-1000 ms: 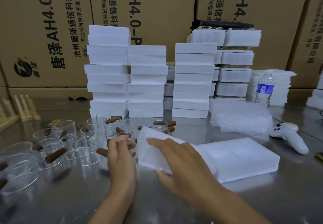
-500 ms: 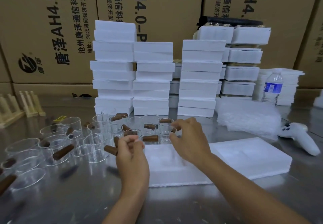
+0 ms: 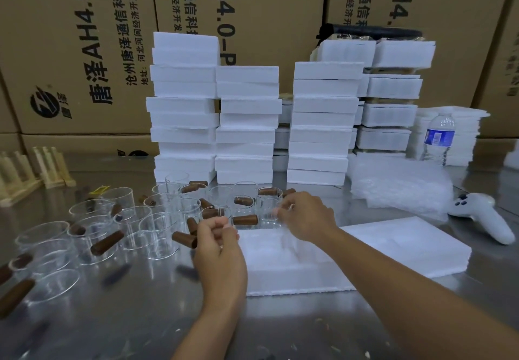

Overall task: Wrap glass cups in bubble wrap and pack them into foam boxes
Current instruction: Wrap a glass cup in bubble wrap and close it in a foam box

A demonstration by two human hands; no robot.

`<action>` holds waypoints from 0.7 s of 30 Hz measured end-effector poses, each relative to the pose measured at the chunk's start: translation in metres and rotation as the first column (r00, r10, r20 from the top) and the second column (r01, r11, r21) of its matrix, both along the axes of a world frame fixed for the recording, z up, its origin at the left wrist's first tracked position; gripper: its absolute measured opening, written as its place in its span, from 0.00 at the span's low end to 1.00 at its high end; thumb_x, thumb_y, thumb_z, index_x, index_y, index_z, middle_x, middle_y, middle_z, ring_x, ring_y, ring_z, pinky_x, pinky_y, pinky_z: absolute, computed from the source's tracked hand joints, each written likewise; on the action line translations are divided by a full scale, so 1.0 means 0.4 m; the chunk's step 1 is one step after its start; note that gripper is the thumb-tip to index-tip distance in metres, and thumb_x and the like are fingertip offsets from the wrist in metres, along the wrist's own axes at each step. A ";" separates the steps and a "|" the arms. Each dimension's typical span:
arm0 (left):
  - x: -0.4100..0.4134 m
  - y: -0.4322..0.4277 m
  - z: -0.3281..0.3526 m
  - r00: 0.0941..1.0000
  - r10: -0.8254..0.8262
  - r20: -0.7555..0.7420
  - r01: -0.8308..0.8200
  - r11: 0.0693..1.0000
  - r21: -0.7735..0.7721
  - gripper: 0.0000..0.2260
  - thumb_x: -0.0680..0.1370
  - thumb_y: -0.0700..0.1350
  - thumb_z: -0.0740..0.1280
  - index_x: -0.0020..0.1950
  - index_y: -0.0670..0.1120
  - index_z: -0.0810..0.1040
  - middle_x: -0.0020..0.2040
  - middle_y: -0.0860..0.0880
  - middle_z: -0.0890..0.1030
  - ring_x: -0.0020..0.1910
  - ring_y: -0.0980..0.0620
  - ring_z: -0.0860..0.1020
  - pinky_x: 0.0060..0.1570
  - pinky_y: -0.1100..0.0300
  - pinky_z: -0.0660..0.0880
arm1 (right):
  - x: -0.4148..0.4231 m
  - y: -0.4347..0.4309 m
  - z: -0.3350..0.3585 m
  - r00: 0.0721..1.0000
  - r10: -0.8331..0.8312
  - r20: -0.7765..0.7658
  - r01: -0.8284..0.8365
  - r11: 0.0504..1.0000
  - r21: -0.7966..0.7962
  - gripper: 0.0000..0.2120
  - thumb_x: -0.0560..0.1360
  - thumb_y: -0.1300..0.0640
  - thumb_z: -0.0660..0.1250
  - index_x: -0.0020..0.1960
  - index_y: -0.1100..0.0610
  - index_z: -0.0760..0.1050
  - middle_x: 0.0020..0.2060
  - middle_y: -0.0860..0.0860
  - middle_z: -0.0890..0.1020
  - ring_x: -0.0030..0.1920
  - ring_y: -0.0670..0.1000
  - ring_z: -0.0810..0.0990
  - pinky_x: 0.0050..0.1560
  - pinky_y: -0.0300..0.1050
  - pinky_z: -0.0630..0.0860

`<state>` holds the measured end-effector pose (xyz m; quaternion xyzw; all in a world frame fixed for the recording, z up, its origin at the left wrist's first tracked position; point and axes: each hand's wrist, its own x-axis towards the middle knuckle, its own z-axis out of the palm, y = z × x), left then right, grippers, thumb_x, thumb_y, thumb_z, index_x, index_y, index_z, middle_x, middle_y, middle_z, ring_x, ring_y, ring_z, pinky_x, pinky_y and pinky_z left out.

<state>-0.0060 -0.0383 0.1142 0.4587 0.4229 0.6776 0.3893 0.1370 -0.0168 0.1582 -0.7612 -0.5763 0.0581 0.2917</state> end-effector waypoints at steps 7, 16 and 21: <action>0.000 -0.012 0.016 1.000 0.009 0.008 -0.010 0.999 0.046 0.08 0.78 0.37 0.63 0.44 0.51 0.74 0.44 0.47 0.79 0.43 0.51 0.77 0.35 0.76 0.68 | 0.044 -0.059 0.052 0.932 0.228 -0.283 -0.138 0.943 0.303 0.08 0.78 0.49 0.61 0.42 0.50 0.71 0.43 0.45 0.77 0.43 0.46 0.77 0.35 0.30 0.68; 0.067 -0.015 0.132 0.952 -0.304 -0.035 0.306 0.948 0.083 0.04 0.80 0.44 0.62 0.50 0.53 0.73 0.50 0.53 0.77 0.50 0.56 0.78 0.44 0.68 0.73 | 0.124 -0.170 0.104 0.851 0.441 -0.284 -0.325 0.868 0.374 0.07 0.77 0.47 0.61 0.43 0.47 0.72 0.45 0.43 0.82 0.40 0.47 0.78 0.36 0.32 0.68; 0.118 0.017 0.149 0.787 -0.428 -0.444 0.522 0.846 0.111 0.22 0.75 0.40 0.68 0.60 0.62 0.67 0.61 0.62 0.71 0.60 0.64 0.70 0.42 0.80 0.69 | 0.123 -0.173 0.099 0.906 0.346 -0.243 -0.217 0.873 0.436 0.06 0.75 0.49 0.65 0.41 0.48 0.73 0.36 0.36 0.79 0.37 0.36 0.76 0.35 0.27 0.68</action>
